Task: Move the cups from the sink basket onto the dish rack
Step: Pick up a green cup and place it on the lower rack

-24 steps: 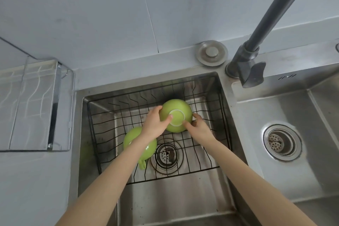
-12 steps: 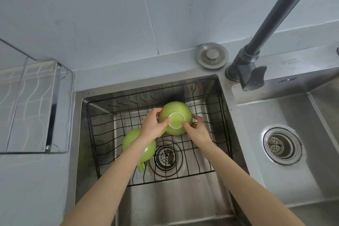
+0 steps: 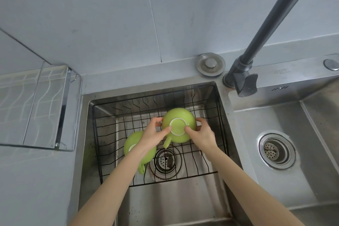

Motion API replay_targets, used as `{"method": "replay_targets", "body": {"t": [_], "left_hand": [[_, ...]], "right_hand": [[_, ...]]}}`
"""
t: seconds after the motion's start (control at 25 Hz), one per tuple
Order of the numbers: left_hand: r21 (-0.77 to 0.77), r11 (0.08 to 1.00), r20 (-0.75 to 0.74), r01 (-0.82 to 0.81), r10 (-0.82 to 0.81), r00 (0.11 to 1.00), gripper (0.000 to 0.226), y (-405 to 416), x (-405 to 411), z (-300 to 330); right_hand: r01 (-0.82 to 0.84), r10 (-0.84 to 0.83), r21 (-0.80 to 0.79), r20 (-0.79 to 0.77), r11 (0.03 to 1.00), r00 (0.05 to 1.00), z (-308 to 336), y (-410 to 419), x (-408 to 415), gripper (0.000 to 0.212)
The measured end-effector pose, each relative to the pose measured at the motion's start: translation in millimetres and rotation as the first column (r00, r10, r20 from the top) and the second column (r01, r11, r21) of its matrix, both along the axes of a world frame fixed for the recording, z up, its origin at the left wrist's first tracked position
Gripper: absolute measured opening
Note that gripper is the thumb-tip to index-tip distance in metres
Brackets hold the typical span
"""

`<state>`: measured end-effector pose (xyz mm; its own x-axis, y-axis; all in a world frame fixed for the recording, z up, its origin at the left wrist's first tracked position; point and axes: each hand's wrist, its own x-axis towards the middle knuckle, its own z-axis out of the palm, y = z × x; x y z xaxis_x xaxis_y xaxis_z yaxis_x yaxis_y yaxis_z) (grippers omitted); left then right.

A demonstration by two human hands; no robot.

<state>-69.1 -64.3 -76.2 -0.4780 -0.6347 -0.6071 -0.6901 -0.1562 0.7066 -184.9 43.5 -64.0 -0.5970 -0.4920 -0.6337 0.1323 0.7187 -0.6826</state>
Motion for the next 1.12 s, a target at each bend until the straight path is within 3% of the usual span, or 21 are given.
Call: {"method": "replay_targets", "body": {"t": [0.36,0.68,0.92,1.12], "left_hand": [[0.060,0.998,-0.167,-0.009,0.019,0.986,0.040,27,29,49],[-0.032,0.998,-0.281,0.046,-0.053,0.958,0.051,51,78,95],[-0.082,0.988,-0.359,0.131,-0.152,0.921,0.070,64,124,121],[-0.212,0.967,-0.295,0.145,-0.204,0.933,0.086,64,173,128]], "right_hand": [[-0.067,0.065,-0.044,-0.062,0.997,0.996,47,26,13,0.053],[-0.156,0.131,-0.169,-0.148,0.973,0.980,101,56,44,0.047],[-0.346,0.292,-0.146,-0.299,0.927,0.909,123,70,83,0.082],[-0.430,0.370,-0.110,-0.352,0.896,0.860,134,62,134,0.112]]}}
